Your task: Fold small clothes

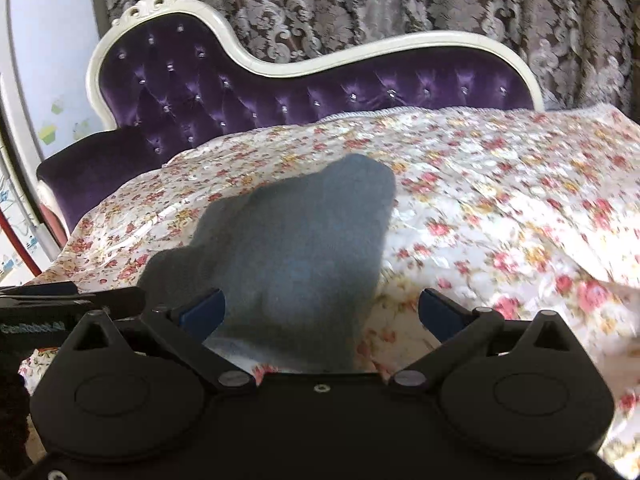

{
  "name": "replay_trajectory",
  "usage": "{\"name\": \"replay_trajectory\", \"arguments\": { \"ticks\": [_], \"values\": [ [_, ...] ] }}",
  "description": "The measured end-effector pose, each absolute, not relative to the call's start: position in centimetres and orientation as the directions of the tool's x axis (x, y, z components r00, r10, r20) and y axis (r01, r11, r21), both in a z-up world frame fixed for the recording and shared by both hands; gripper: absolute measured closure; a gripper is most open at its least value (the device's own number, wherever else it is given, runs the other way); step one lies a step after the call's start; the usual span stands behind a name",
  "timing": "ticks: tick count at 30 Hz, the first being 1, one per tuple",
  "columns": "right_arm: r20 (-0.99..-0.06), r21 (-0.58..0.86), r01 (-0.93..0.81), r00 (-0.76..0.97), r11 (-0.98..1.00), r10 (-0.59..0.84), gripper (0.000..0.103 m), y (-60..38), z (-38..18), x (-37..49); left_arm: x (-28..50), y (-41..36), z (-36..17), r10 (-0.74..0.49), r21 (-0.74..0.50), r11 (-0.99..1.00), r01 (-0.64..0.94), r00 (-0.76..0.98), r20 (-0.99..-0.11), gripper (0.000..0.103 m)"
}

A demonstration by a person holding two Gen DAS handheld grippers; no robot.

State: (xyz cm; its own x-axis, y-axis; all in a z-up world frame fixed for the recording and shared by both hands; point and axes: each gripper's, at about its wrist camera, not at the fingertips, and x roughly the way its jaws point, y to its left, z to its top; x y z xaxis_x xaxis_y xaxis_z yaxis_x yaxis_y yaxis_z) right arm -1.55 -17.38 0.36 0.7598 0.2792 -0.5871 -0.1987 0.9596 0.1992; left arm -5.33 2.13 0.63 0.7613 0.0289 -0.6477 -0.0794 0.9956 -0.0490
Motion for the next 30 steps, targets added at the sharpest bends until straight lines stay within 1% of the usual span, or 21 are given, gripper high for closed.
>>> {"name": "replay_trajectory", "arguments": {
  "ticks": [3,5,9,16,20,30],
  "values": [
    [-0.589,0.205,-0.195,0.758,0.959,0.28,0.0,-17.7,0.4,-2.3,-5.4,1.6,0.8,0.123,0.033,0.99,-0.134,0.745,-0.656,0.001],
    [-0.585,0.188,-0.196,0.765,0.963,0.269,0.0,-17.6,0.6,-2.8,-5.5,1.4,0.8,0.141,0.055,0.989,-0.14,0.74,-0.658,0.001],
    [-0.57,0.175,-0.21,0.775,0.962,0.273,0.0,-17.4,1.3,-3.6,-5.8,1.6,0.9,0.112,0.022,0.991,-0.131,0.739,-0.665,0.001],
    [-0.546,0.18,-0.202,0.793,0.963,0.269,0.0,-17.3,2.4,-4.5,-6.6,1.1,1.2,0.107,0.026,0.992,-0.12,0.743,-0.661,0.001],
    [-0.556,0.213,-0.215,0.776,0.953,0.299,0.001,-17.3,2.6,-4.6,-6.6,1.0,1.1,0.091,0.011,0.994,-0.112,0.736,-0.671,0.001],
    [-0.581,0.231,-0.209,0.754,0.95,0.307,0.001,-17.1,2.9,-4.5,-6.7,0.7,0.9,0.089,0.015,0.994,-0.108,0.72,-0.689,0.001]
  ]
}}
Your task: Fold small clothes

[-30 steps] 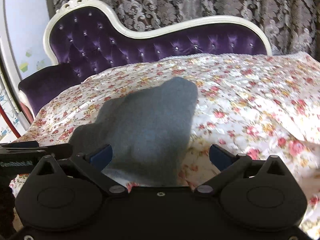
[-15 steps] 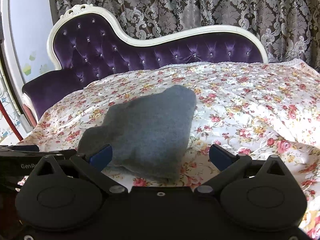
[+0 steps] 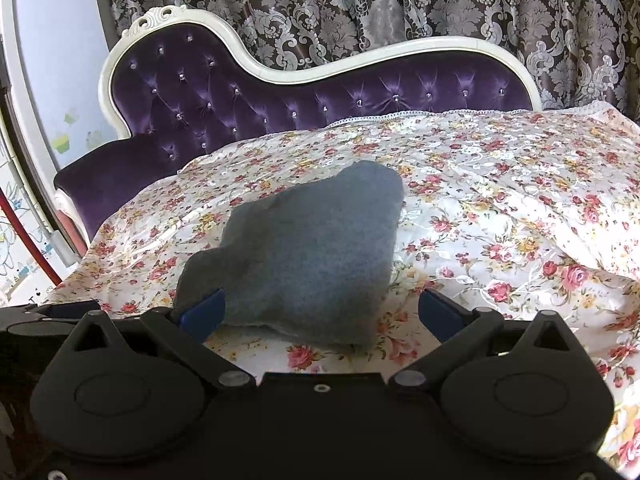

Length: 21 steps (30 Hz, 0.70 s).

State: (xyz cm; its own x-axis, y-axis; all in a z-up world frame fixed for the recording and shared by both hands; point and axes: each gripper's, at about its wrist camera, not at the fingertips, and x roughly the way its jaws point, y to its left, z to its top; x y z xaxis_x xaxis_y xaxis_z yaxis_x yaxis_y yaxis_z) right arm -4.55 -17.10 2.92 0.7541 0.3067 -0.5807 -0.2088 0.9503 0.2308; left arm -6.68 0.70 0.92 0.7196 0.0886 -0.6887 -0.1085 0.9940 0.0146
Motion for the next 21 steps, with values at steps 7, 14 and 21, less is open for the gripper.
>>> {"name": "replay_trajectory", "arguments": {
  "ticks": [7,14,21],
  "values": [
    [-0.596,0.231,-0.199,0.745,0.952,0.3,0.001,-17.0,2.7,-4.3,-6.6,0.5,0.8,0.093,0.021,0.994,-0.11,0.709,-0.699,0.001],
    [-0.616,0.216,-0.176,0.738,0.96,0.274,0.001,-17.2,2.3,-4.1,-6.4,0.8,0.7,0.098,0.026,0.993,-0.112,0.705,-0.703,0.001],
    [-0.634,0.199,-0.167,0.73,0.966,0.256,0.001,-17.1,1.9,-3.9,-6.3,0.9,0.7,0.1,0.028,0.993,-0.113,0.702,-0.705,0.001]
  ]
}}
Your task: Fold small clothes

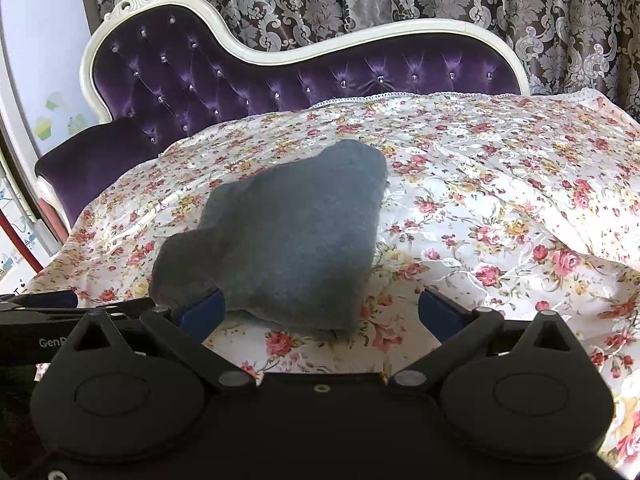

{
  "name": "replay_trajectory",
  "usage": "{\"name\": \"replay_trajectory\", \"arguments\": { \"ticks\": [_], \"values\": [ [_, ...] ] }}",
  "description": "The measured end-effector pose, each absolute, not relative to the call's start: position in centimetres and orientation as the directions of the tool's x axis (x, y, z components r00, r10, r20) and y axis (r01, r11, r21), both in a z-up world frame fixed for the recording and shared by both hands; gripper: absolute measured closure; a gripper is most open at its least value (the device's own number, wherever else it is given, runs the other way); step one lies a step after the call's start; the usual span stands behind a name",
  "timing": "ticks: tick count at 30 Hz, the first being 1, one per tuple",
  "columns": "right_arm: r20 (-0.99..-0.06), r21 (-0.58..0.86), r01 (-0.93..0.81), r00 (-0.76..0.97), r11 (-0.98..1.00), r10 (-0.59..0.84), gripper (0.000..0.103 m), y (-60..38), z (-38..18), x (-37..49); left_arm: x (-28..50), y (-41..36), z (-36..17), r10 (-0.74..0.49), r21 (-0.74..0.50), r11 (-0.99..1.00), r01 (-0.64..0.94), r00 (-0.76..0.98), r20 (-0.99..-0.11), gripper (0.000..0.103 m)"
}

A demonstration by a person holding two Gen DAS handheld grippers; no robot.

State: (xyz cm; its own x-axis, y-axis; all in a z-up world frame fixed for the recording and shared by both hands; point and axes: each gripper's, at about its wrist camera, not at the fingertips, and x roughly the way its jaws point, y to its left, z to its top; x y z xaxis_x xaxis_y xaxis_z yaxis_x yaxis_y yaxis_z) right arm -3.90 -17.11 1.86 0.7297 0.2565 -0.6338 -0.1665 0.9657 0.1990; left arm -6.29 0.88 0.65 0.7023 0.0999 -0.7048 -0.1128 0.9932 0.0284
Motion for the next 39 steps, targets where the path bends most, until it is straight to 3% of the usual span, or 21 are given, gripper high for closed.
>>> {"name": "replay_trajectory", "arguments": {
  "ticks": [39],
  "values": [
    [-0.675,0.226,-0.156,0.686,0.962,0.27,0.0,-17.0,0.6,-3.2,-5.7,0.8,-0.3,0.085,0.029,0.995,-0.093,0.676,-0.732,0.001]
  ]
}}
